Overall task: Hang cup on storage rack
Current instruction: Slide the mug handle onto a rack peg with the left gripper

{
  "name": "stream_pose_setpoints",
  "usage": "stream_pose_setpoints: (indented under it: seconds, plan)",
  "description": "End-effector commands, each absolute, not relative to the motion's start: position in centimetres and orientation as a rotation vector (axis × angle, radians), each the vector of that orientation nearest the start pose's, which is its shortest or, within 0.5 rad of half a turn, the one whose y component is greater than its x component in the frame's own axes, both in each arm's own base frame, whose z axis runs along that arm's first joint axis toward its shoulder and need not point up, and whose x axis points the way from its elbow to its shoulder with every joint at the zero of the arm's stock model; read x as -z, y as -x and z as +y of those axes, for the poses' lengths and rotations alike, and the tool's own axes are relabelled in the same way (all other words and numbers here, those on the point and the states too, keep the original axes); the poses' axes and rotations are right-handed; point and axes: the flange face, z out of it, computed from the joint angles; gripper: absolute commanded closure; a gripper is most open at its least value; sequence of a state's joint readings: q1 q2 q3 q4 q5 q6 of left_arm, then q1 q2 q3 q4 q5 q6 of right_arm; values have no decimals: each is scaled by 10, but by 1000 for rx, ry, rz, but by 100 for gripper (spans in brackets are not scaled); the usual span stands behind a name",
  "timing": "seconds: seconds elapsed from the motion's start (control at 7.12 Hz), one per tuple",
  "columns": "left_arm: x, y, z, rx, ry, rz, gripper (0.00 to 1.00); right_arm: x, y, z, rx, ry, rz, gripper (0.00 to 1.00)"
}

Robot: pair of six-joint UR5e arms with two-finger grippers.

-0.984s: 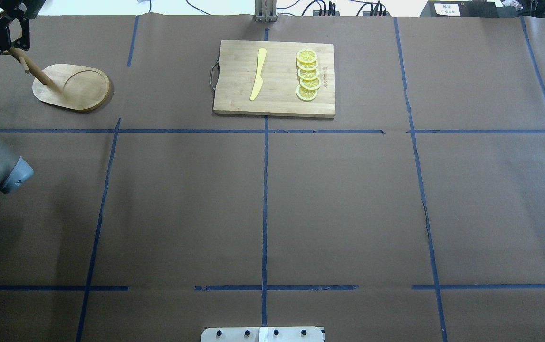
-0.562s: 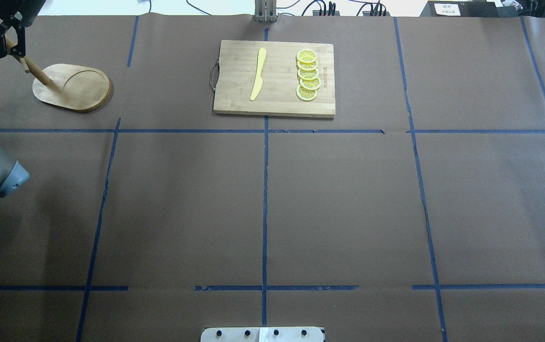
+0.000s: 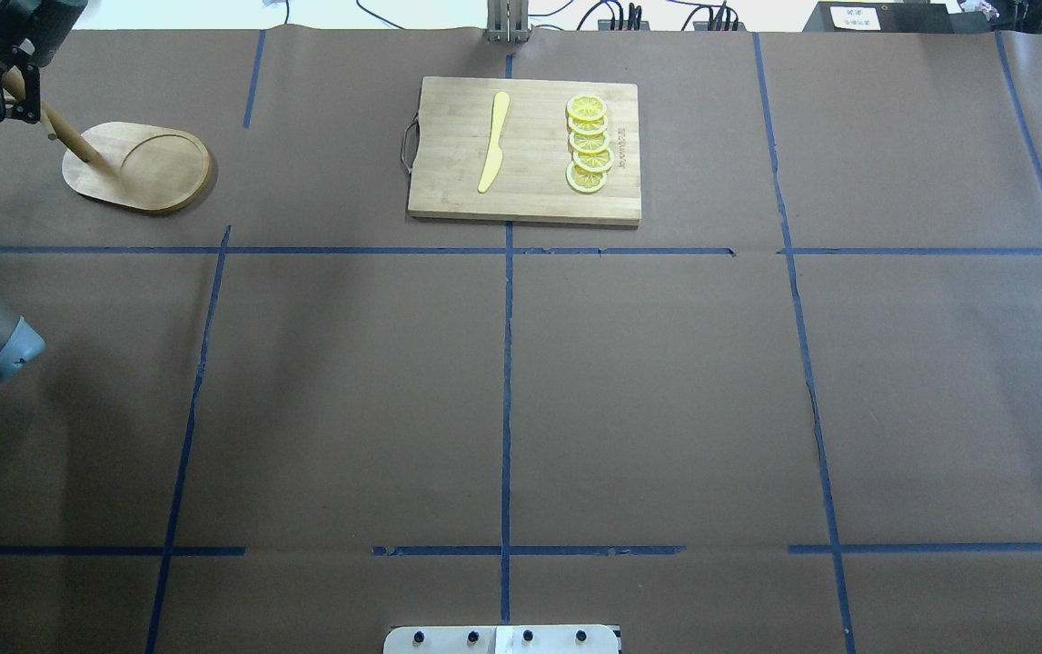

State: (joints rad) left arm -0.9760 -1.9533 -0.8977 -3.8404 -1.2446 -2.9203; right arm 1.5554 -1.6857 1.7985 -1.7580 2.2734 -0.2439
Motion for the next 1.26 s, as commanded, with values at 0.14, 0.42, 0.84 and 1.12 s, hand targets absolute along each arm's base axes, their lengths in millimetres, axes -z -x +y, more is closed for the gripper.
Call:
stream_pose_setpoints:
  seconds: [0.14,0.42,0.84,1.12]
  plan:
    - [-556,-190,-566,1656,195,2427,100,-625,-62,-436,221,-7,-709,0]
    - [-560,-191,-566,1665,190,2415,98,-625,-62,-436,221,-7,-709,0]
    - [-564,-195,-565,1672,195,2402,82,-626,-62,-436,221,-6,-708,0]
    - [-558,-199,-568,1660,202,2410,0,-626,-62,-436,221,-6,-708,0]
